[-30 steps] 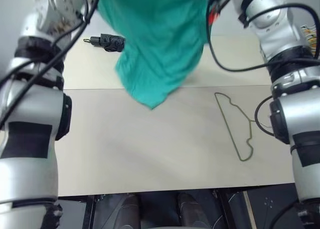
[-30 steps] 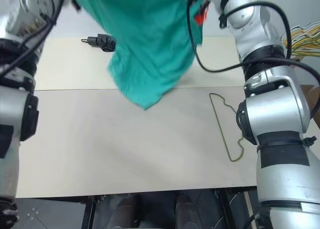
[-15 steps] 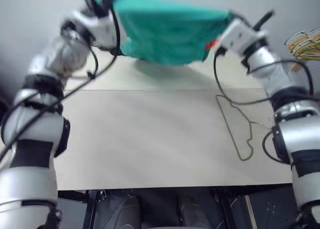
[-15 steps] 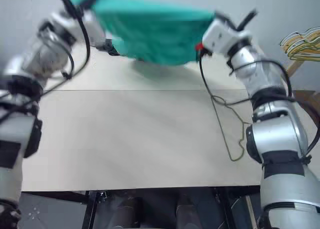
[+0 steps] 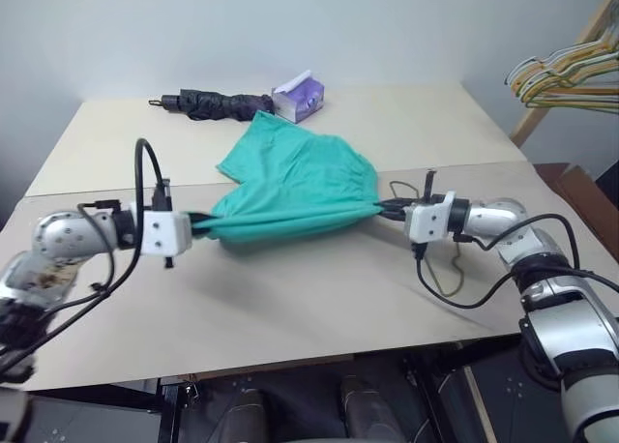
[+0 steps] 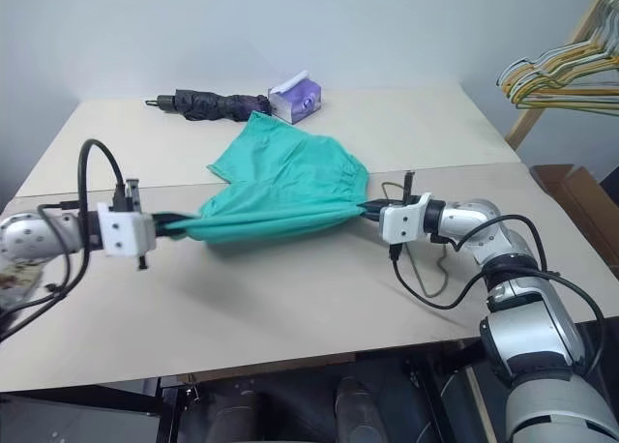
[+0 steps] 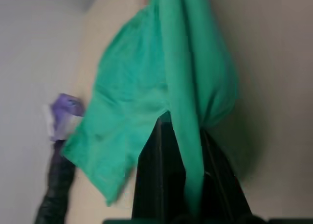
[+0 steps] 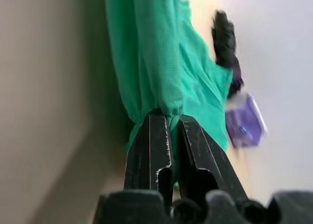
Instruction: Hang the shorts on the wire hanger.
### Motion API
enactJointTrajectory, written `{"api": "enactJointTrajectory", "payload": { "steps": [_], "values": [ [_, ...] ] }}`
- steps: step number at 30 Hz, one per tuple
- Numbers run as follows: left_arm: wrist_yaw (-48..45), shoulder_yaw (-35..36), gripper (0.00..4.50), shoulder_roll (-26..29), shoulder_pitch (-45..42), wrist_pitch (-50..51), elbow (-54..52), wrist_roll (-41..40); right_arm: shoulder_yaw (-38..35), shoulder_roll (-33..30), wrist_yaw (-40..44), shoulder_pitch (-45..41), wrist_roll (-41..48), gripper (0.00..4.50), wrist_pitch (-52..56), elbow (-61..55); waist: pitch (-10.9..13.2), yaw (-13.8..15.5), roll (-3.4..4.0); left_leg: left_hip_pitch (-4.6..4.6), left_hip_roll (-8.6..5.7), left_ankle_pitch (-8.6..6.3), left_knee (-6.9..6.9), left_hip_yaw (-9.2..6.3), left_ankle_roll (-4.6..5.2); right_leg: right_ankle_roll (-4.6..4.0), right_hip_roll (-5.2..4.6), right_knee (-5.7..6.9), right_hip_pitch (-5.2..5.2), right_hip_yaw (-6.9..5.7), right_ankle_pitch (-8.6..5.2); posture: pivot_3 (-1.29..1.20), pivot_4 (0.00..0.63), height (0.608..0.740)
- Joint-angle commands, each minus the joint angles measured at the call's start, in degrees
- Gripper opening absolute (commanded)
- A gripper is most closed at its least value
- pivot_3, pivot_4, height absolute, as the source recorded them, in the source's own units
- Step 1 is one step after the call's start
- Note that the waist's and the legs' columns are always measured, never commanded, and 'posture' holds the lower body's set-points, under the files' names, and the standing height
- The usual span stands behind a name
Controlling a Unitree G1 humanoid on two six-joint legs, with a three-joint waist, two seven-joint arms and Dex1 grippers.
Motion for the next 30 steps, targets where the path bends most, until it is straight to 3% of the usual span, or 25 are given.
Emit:
{"api": "enactJointTrajectory", "payload": {
  "steps": [1,3,13,22,26,30],
  "values": [
    [-13.91,3.08,0.01,8.04,5.37,4.11,-4.12,-5.18,-1.55,-3.25,1.34,1.75,0.26,0.0,0.17,-0.69,0.03,0.06,0.03,0.15,0.03,0.01,-0.02,0.02,0.02,-0.05,0.01,-0.06,0.15,0.0,-0.05,0.04,0.113,0.74],
    [-18.52,3.98,0.01,10.58,8.38,7.21,-6.29,-7.3,-1.3,-3.59,2.42,3.05,0.62,0.0,0.03,-1.91,0.03,0.09,0.03,0.7,0.08,-0.03,-0.14,0.08,0.08,-0.48,0.02,-0.2,0.68,0.0,-0.39,0.03,0.116,0.74],
    [-20.81,11.87,0.01,9.79,21.39,15.12,-22.31,-11.3,-1.66,-9.46,13.03,15.36,10.86,0.0,6.72,-19.06,0.15,1.85,0.04,0.54,0.11,-0.26,-0.04,0.17,0.45,-0.42,0.01,-0.17,0.58,0.03,-0.51,0.03,0.138,0.74],
    [-21.92,17.31,0.01,8.09,29.96,17.29,-28.78,-10.9,-3.91,-15.12,13.02,27.77,15.92,0.0,15.13,-37.22,0.29,2.12,0.0,0.77,0.19,-0.27,-0.04,0.41,0.47,-0.9,0.02,-0.1,0.65,0.18,-0.79,0.01,0.148,0.74],
    [-22.9,18.21,0.94,6.9,29.91,17.04,-28.01,-9.97,-4.65,-17.28,15.5,32.49,19.61,1.24,20.69,-44.64,0.41,2.71,-0.01,0.75,0.18,-0.29,-0.03,0.47,0.49,-0.92,0.0,-0.14,0.62,0.21,-0.83,0.01,0.148,0.74],
    [-25.72,20.3,2.22,5.98,28.24,16.19,-24.72,-10.53,-7.48,-20.53,18.01,37.17,23.93,2.68,27.21,-52.54,0.44,3.09,-0.03,0.77,0.23,-0.29,-0.03,0.52,0.49,-0.95,0.02,-0.12,0.58,0.23,-0.84,0.01,0.144,0.74]
  ]
}}
